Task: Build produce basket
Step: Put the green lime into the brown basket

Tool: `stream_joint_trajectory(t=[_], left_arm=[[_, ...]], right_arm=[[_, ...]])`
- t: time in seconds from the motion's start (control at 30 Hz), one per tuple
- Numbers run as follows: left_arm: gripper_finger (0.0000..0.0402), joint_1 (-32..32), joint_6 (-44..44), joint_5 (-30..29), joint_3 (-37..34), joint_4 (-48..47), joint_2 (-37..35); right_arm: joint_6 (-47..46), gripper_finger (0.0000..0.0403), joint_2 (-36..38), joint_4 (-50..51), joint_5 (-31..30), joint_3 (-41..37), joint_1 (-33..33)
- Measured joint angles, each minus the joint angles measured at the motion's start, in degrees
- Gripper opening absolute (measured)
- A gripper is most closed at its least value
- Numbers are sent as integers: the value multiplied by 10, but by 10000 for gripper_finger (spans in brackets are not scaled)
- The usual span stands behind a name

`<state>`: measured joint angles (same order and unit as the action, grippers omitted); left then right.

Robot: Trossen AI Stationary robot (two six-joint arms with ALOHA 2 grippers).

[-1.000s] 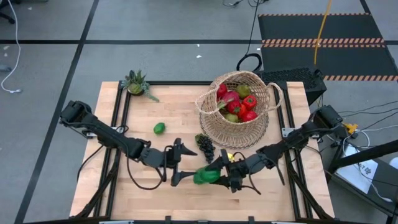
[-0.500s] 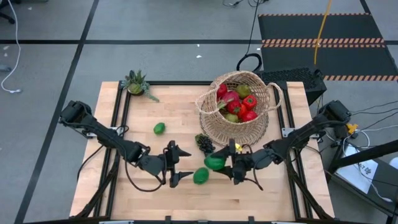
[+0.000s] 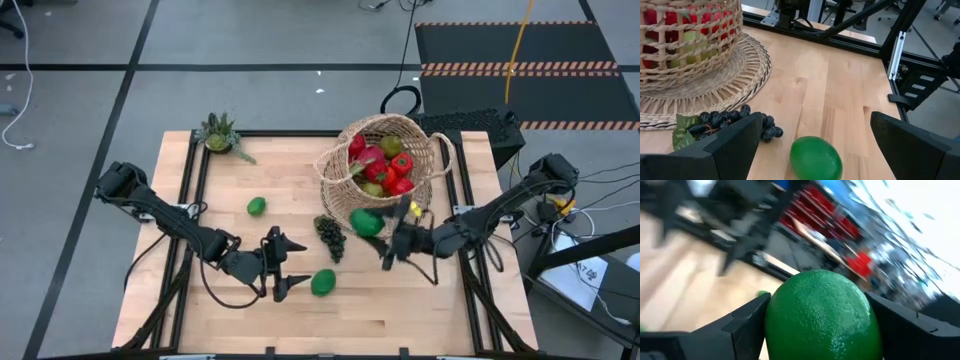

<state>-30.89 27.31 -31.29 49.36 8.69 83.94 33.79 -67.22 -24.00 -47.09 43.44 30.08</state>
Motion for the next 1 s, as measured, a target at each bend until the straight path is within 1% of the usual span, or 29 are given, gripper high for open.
stream_joint_trajectory(t=[0.07,0.37,0.4,0.57,0.7,0.77,0.87,1.0], left_arm=[[369,0,0,0,0,0,0],[369,0,0,-3,0,0,0],[369,0,0,-3,0,0,0],[369,0,0,-3,0,1,0],[369,0,1,-3,0,1,0],[369,0,3,-3,0,1,0],[369,0,2,-3,0,1,0],[369,0,2,-3,0,1,0]], right_arm=[[-19,299,20,16,-26,0,-1],[-95,299,102,119,-22,0,0],[-101,299,108,130,-17,0,0],[-121,299,130,162,51,0,0],[-99,299,132,161,101,0,0],[-83,299,132,162,116,0,0],[-62,299,131,161,127,0,0],[15,299,131,152,127,0,0]])
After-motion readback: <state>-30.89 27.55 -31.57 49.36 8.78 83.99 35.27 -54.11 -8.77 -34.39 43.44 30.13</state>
